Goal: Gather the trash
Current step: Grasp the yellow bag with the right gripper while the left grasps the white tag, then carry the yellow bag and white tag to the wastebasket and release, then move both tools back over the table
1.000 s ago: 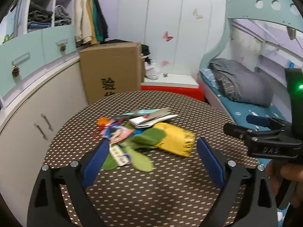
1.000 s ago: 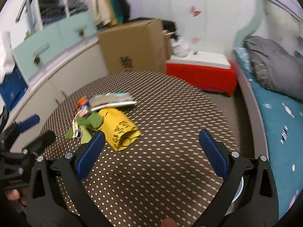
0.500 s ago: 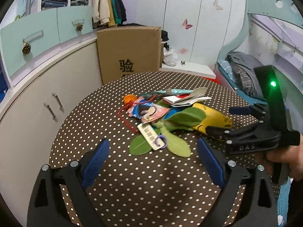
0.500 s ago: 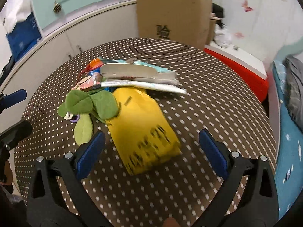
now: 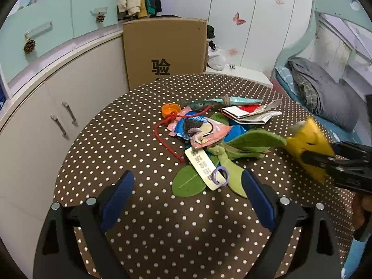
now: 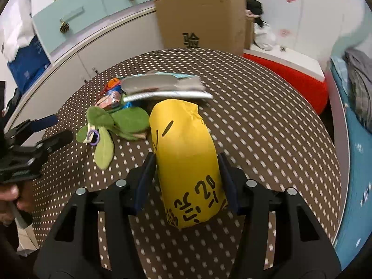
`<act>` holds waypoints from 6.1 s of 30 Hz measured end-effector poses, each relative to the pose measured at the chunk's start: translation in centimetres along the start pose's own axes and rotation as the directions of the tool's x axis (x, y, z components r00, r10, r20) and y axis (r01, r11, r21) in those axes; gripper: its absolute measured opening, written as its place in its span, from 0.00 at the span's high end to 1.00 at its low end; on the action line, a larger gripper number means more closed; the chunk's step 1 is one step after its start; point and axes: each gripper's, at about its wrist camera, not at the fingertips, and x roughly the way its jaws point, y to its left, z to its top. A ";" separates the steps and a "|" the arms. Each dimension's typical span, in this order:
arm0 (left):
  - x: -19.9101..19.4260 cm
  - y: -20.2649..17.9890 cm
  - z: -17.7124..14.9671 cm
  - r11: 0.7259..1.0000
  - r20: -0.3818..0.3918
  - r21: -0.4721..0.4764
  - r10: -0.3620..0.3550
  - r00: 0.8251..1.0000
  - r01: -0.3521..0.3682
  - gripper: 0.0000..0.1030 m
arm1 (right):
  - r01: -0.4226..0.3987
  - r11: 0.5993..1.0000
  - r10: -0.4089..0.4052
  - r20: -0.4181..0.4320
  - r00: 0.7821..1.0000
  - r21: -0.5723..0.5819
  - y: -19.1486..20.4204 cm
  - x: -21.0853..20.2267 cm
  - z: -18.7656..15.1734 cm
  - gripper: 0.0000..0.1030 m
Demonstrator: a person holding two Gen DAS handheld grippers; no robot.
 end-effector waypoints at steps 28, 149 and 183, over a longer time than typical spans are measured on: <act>-0.7 1.6 -2.1 0.988 -0.027 0.077 -0.133 0.991 0.134 0.91 | 0.038 0.989 -0.052 0.094 0.994 0.140 -3.6 -7.8 -4.0 0.48; -3.9 -30.3 5.0 0.873 0.001 0.388 -0.321 0.947 0.295 0.10 | 0.094 0.773 -0.343 0.288 0.894 0.628 -16.8 -19.4 -11.8 0.06; -5.4 3.4 -0.2 0.995 0.106 -0.098 0.045 0.993 -0.035 0.10 | 0.040 0.998 -0.046 0.112 0.993 0.055 7.4 -1.6 1.9 0.06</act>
